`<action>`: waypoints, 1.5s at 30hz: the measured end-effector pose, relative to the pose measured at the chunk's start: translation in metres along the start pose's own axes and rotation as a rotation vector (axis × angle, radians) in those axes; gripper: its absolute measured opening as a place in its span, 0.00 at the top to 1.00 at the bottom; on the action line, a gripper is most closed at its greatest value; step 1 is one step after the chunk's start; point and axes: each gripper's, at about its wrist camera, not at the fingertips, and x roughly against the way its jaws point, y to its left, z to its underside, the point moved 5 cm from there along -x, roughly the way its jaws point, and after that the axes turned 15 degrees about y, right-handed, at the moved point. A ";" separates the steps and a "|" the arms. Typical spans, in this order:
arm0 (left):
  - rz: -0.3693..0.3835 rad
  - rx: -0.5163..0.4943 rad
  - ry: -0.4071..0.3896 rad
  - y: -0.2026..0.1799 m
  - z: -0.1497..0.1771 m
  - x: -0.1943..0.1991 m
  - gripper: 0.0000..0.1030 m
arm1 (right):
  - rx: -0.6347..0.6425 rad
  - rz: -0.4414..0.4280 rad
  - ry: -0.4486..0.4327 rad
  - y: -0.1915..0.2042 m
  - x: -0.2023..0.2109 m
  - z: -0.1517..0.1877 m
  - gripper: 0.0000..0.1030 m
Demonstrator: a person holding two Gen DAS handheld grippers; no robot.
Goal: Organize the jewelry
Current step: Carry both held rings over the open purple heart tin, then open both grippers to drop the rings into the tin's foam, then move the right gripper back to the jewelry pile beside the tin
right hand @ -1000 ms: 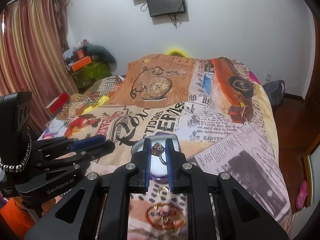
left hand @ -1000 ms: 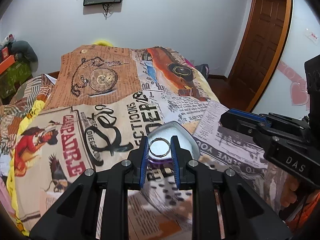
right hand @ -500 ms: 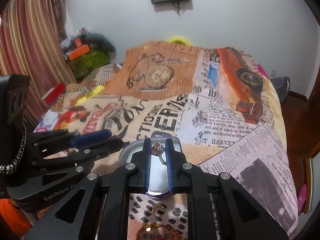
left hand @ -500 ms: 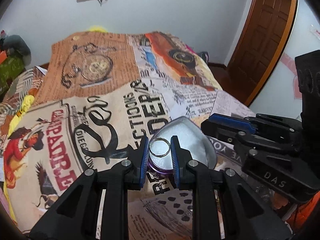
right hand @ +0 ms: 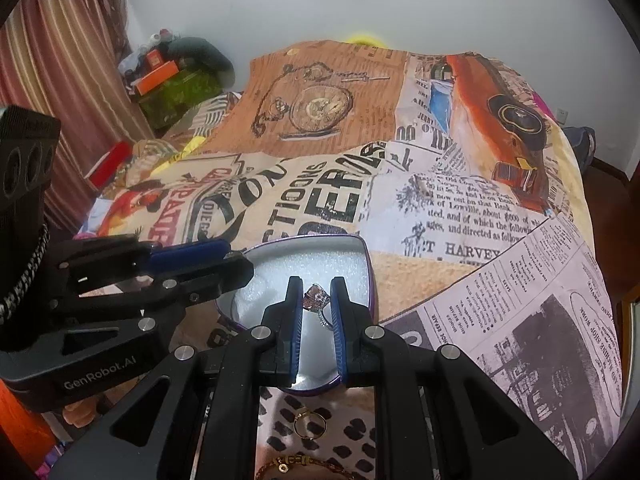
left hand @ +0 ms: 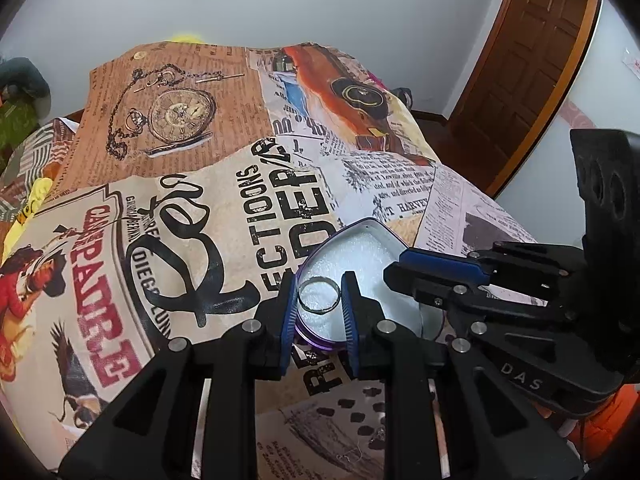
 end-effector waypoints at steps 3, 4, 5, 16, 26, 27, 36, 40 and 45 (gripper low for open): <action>-0.002 0.000 0.000 0.000 0.000 0.001 0.80 | 0.005 0.006 0.011 0.000 -0.002 0.001 0.88; -0.003 -0.001 0.000 0.000 0.000 0.002 0.80 | 0.008 0.011 0.014 -0.001 -0.003 0.001 0.88; -0.002 0.000 -0.001 0.000 0.001 0.002 0.80 | 0.014 0.015 0.015 -0.001 -0.003 0.001 0.88; -0.014 0.012 -0.022 0.001 0.003 0.022 0.79 | 0.047 0.079 -0.001 0.004 0.007 0.002 0.87; -0.059 0.019 -0.058 0.002 0.018 0.059 0.75 | 0.028 0.113 -0.049 0.008 0.034 0.007 0.65; -0.061 0.020 -0.061 0.001 0.020 0.063 0.75 | 0.027 0.116 -0.052 0.009 0.037 0.007 0.65; -0.069 0.006 -0.068 -0.014 0.045 0.091 0.74 | 0.013 0.118 -0.083 0.017 0.068 0.023 0.65; -0.082 0.005 -0.063 -0.018 0.056 0.097 0.74 | -0.008 0.121 -0.099 0.017 0.082 0.034 0.65; -0.086 0.014 -0.034 -0.019 0.069 0.093 0.74 | -0.035 0.136 -0.107 0.008 0.094 0.049 0.65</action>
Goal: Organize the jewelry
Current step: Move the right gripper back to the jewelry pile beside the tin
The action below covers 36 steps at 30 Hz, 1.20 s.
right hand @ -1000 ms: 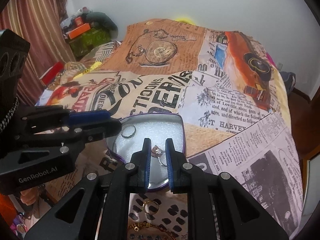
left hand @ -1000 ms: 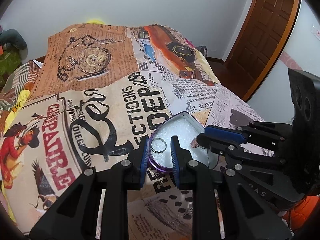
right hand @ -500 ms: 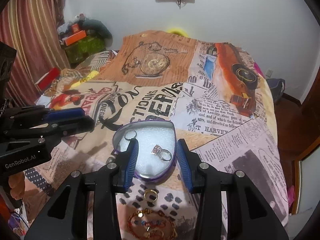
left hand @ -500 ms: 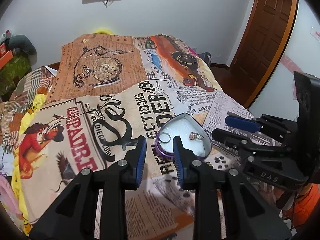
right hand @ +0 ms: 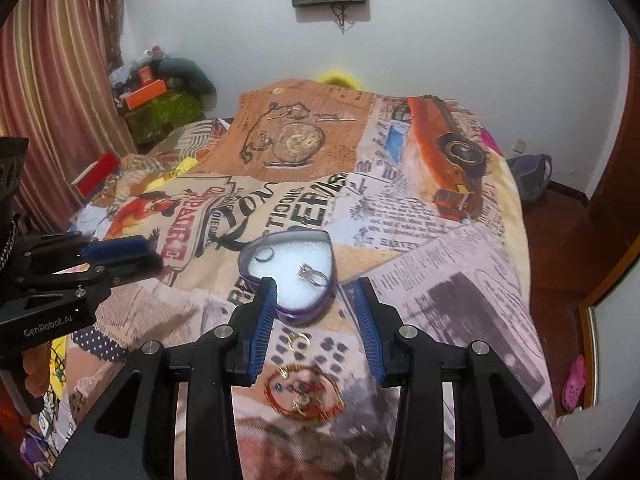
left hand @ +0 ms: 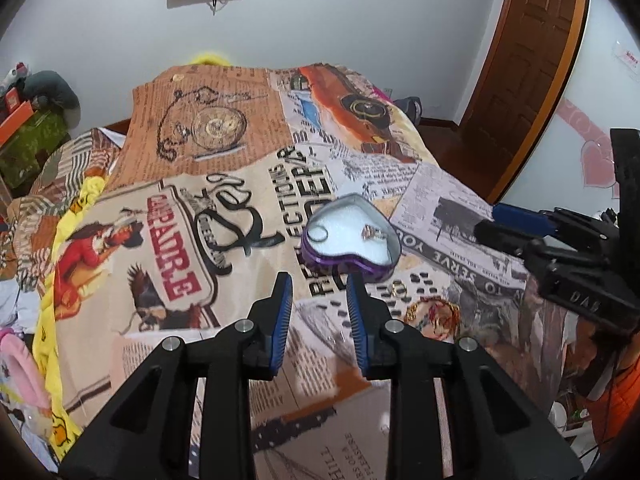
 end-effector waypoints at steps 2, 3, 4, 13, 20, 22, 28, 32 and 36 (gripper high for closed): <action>0.001 0.001 0.013 -0.002 0.006 -0.004 0.74 | -0.016 0.000 0.008 -0.006 0.000 0.006 0.65; 0.004 0.000 0.019 -0.003 0.008 -0.006 0.74 | -0.022 0.003 0.013 -0.008 0.000 0.009 0.65; 0.008 -0.001 0.028 -0.004 0.011 -0.009 0.74 | -0.027 0.009 0.020 -0.010 -0.002 0.011 0.65; 0.029 -0.024 0.103 -0.016 0.035 -0.039 0.74 | -0.055 0.000 0.090 -0.027 -0.016 0.045 0.65; 0.043 -0.023 0.146 -0.018 0.048 -0.059 0.74 | -0.040 -0.030 0.137 -0.024 -0.028 0.066 0.65; 0.042 -0.038 0.144 -0.020 0.050 -0.062 0.74 | -0.032 -0.039 0.147 -0.021 -0.032 0.070 0.65; 0.025 -0.078 0.126 -0.025 0.046 -0.071 0.74 | 0.030 -0.076 0.137 -0.004 -0.039 0.069 0.65; 0.021 -0.097 0.114 -0.029 0.034 -0.077 0.74 | 0.043 -0.098 0.149 0.004 -0.051 0.065 0.65; 0.016 -0.108 0.101 -0.030 0.026 -0.083 0.74 | 0.039 -0.106 0.164 0.006 -0.061 0.063 0.65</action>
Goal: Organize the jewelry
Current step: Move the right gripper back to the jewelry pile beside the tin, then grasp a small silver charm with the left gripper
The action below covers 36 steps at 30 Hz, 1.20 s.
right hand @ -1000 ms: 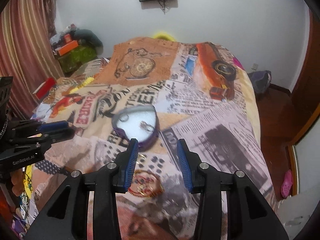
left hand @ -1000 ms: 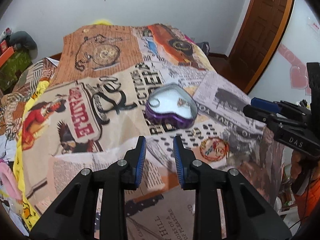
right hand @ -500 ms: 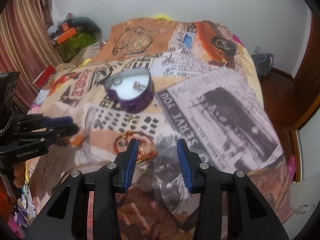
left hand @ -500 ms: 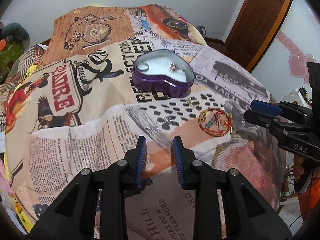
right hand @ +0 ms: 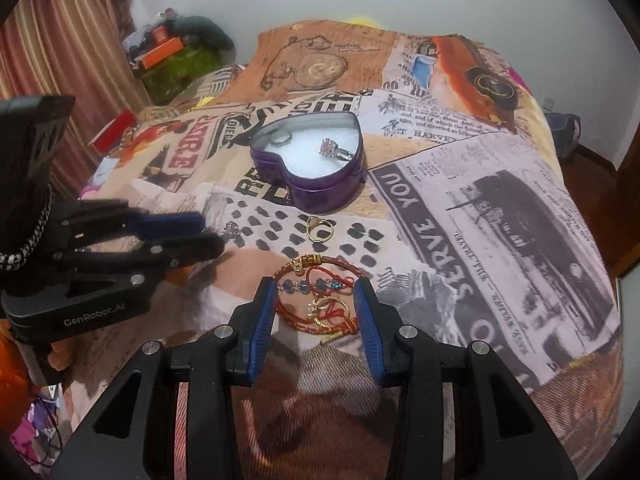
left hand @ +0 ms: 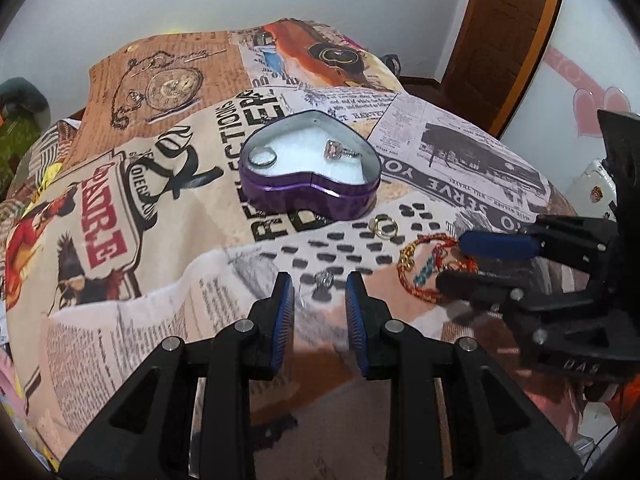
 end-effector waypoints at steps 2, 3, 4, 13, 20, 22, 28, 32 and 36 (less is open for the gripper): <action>0.004 -0.001 0.003 0.000 -0.002 -0.004 0.74 | -0.005 -0.005 0.005 -0.001 -0.003 0.000 0.66; 0.004 -0.001 0.002 0.000 -0.003 -0.005 0.74 | -0.009 -0.006 0.008 -0.001 -0.005 0.000 0.68; 0.007 -0.003 0.001 0.000 -0.003 -0.006 0.74 | -0.013 -0.006 0.010 -0.002 -0.006 0.000 0.68; 0.012 -0.002 0.003 0.000 -0.004 -0.012 0.88 | -0.024 -0.001 0.012 -0.005 -0.013 -0.005 0.73; 0.016 0.006 -0.010 0.001 -0.003 -0.011 0.92 | -0.001 0.014 0.013 -0.003 -0.017 -0.009 0.84; 0.014 0.005 -0.014 0.001 -0.003 -0.009 0.92 | 0.008 0.014 0.012 -0.002 -0.017 -0.010 0.88; 0.023 0.013 -0.028 0.000 0.001 -0.001 0.92 | -0.004 0.024 -0.014 -0.002 -0.010 -0.012 0.97; 0.019 0.015 -0.036 -0.002 0.004 0.006 0.92 | -0.019 0.012 -0.043 -0.004 0.004 -0.010 0.97; 0.020 0.020 -0.052 -0.003 0.007 0.017 0.92 | -0.018 0.028 -0.070 -0.003 0.018 -0.010 0.97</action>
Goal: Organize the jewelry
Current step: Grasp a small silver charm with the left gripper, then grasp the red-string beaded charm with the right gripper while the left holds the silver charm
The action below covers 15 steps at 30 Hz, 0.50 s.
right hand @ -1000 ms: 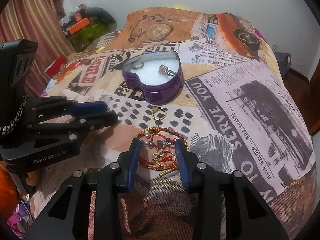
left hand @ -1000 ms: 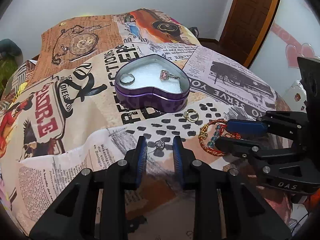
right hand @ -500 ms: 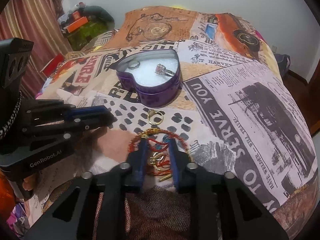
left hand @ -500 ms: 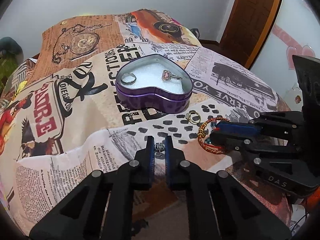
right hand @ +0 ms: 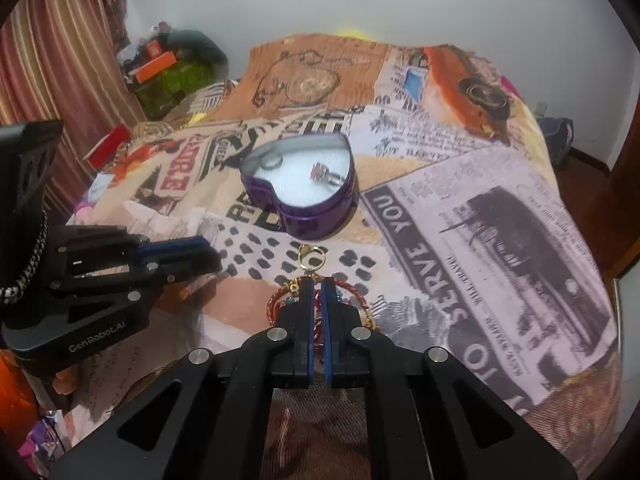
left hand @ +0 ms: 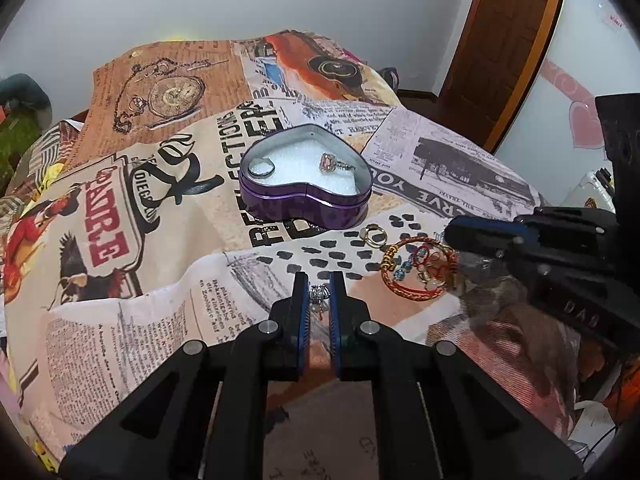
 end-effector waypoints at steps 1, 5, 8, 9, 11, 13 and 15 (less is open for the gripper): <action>0.000 0.002 -0.006 0.000 0.001 0.004 0.92 | 0.000 0.003 -0.005 0.000 0.003 -0.001 0.97; 0.000 0.007 -0.024 0.002 0.004 0.014 0.92 | -0.008 -0.042 -0.005 -0.001 0.013 -0.002 0.97; 0.002 0.012 -0.029 0.006 0.008 0.018 0.92 | -0.027 -0.035 0.034 -0.003 0.009 0.000 0.95; 0.004 0.014 -0.028 0.007 0.008 0.017 0.92 | -0.028 -0.025 0.043 -0.004 0.006 0.001 0.91; 0.005 0.021 -0.023 0.011 0.009 0.016 0.92 | -0.027 -0.012 0.060 -0.004 0.000 0.001 0.84; 0.011 0.029 -0.019 0.013 0.010 0.014 0.92 | -0.024 -0.013 0.069 -0.003 -0.006 0.001 0.76; 0.015 0.033 -0.014 0.015 0.011 0.011 0.92 | -0.015 -0.008 0.071 -0.001 -0.009 0.001 0.70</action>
